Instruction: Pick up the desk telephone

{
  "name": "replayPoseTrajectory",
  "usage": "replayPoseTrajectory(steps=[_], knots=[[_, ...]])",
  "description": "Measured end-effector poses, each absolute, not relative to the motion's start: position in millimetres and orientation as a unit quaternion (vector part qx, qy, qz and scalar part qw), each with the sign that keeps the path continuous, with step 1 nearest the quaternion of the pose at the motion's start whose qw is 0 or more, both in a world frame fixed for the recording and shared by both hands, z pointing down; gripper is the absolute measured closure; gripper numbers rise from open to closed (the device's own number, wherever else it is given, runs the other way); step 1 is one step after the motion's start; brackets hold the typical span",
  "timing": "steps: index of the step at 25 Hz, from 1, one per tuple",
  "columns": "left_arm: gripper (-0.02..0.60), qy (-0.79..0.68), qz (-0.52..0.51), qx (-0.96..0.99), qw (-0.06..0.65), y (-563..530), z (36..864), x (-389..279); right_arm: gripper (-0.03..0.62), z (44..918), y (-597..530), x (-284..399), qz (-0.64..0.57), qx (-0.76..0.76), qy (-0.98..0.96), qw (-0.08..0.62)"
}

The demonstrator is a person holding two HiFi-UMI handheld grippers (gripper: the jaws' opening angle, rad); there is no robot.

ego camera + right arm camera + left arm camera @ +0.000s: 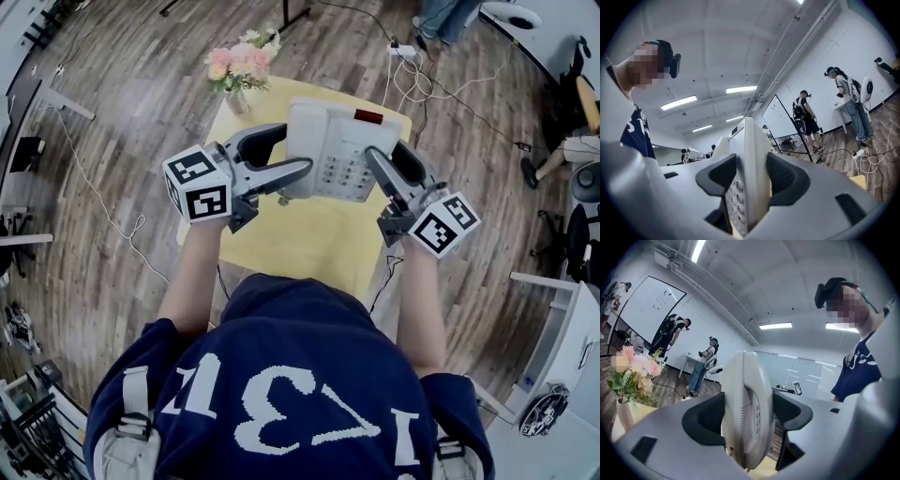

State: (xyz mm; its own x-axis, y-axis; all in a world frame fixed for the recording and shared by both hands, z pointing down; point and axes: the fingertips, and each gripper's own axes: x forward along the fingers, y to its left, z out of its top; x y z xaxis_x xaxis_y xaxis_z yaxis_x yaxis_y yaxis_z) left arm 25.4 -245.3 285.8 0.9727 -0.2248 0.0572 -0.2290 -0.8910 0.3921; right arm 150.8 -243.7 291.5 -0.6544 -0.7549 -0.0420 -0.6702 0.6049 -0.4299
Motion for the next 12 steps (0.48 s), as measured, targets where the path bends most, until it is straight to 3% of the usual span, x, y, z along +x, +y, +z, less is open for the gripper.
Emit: replayPoseTrajectory(steps=[12], knots=[[0.250, -0.110, 0.008, 0.976, 0.187, -249, 271, 28, 0.373, 277, -245, 153, -0.174, -0.409, 0.888, 0.121]])
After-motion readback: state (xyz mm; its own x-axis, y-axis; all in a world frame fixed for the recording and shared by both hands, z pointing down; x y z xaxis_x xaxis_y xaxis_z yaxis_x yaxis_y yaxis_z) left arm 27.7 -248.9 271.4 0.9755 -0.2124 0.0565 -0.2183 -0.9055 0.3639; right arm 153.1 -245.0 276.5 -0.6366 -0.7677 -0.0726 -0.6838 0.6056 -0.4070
